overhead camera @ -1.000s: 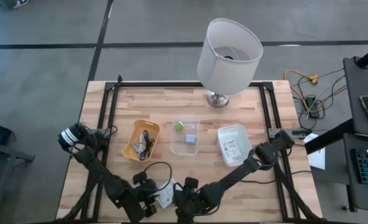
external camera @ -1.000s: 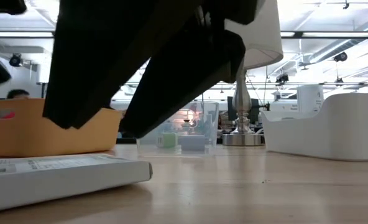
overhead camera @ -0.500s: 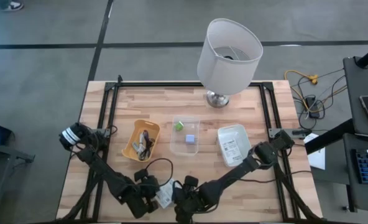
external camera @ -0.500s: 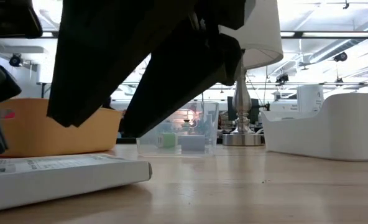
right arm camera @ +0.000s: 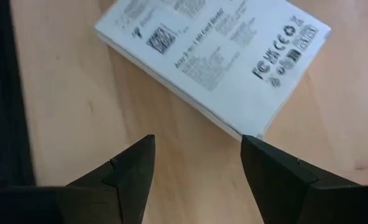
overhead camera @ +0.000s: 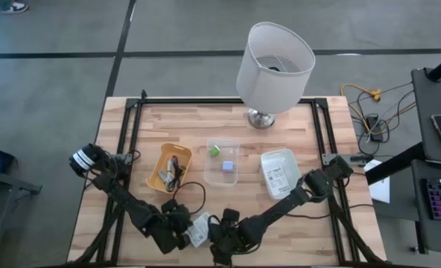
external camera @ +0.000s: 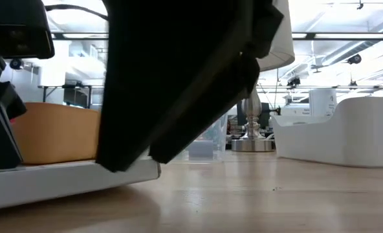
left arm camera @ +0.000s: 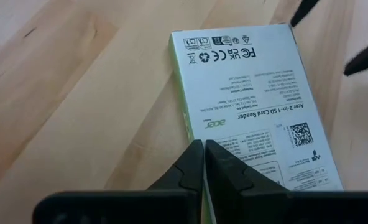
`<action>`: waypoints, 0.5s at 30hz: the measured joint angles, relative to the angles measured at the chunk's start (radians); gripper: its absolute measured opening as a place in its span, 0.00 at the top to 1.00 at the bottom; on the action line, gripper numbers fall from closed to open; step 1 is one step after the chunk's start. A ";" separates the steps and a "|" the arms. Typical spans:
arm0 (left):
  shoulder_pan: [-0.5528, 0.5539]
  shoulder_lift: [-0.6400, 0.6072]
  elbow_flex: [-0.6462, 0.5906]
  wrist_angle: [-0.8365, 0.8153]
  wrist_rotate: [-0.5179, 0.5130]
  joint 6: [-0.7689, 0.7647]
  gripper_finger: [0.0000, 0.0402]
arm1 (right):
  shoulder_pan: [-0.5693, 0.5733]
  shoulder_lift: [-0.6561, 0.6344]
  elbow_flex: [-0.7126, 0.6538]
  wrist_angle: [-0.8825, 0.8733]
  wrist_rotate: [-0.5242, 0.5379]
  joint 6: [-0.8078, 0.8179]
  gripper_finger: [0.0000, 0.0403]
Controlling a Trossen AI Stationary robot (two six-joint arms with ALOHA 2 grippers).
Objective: Pick and place items into bin
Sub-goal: Put the white card reader box into the white bin
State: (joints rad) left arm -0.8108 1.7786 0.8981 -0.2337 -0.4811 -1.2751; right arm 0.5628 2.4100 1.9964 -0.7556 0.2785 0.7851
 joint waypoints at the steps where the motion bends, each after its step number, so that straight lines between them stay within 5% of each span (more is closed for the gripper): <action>1: 0.000 0.000 -0.005 0.003 0.002 -0.001 1.00 | 0.000 0.000 0.000 -0.008 0.007 -0.014 0.44; 7: 0.000 0.001 -0.020 -0.002 0.020 -0.002 1.00 | 0.002 0.000 0.000 -0.057 0.089 -0.124 0.41; 15: 0.000 0.002 -0.021 -0.004 0.020 -0.002 1.00 | 0.002 0.000 -0.029 -0.046 0.091 -0.510 0.37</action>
State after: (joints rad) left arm -0.8112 1.7806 0.8775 -0.2375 -0.4610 -1.2766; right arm 0.5648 2.4100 1.9672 -0.8014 0.3695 0.2748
